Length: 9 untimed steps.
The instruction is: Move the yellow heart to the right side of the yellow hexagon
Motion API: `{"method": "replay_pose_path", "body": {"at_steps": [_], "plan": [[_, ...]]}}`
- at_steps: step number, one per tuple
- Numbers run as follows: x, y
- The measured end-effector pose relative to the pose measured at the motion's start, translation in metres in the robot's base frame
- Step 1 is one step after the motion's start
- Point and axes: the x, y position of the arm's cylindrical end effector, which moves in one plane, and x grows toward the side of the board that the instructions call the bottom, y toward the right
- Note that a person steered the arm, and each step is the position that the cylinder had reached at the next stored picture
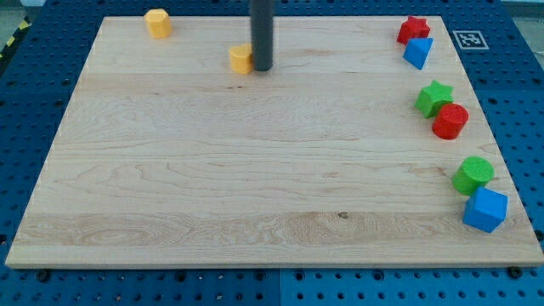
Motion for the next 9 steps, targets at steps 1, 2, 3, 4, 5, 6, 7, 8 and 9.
{"method": "replay_pose_path", "body": {"at_steps": [1, 2, 3, 4, 5, 6, 7, 8, 9], "plan": [[0.000, -0.045], [-0.003, -0.086], [-0.009, -0.111], [-0.009, -0.116], [-0.009, -0.115], [-0.001, -0.069], [0.001, -0.014], [0.000, -0.024], [-0.007, -0.052]]}}
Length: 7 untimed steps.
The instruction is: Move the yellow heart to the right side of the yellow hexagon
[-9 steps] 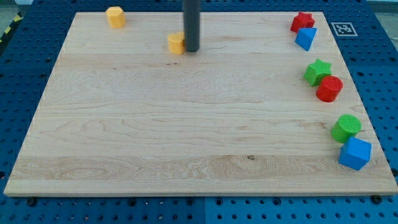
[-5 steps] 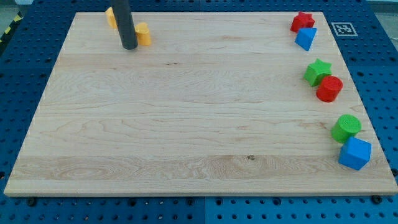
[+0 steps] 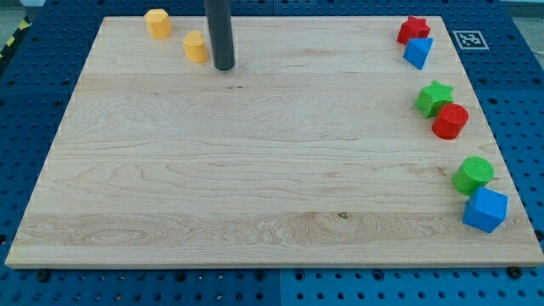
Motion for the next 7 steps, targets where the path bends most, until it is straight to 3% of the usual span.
{"method": "replay_pose_path", "body": {"at_steps": [4, 7], "plan": [[-0.029, -0.068], [-0.046, -0.085]]}}
